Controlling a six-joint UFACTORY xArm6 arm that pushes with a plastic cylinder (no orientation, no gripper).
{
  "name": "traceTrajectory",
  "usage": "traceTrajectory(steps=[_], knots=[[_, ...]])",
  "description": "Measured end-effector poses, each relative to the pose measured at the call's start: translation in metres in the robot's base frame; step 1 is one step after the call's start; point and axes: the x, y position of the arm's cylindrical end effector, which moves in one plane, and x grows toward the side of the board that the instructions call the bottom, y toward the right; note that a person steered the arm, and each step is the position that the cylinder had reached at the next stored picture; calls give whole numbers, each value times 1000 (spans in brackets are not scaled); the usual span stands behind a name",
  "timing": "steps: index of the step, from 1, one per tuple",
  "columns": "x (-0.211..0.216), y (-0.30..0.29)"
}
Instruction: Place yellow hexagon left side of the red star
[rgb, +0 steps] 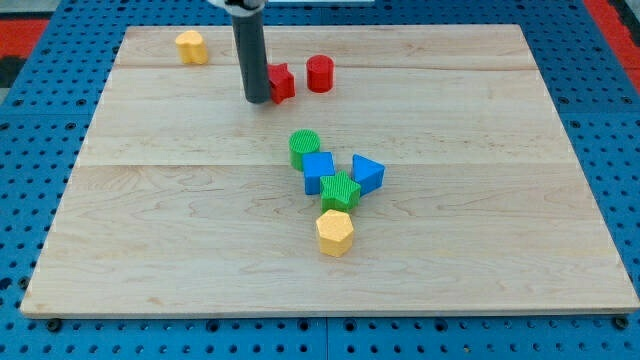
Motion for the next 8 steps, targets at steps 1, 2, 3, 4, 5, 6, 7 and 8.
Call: traceTrajectory(steps=[1,2,3,4,5,6,7,8], knots=[[17,-12],[103,-41],[153,35],[204,38],[261,20],[270,104],[248,139],[276,73]])
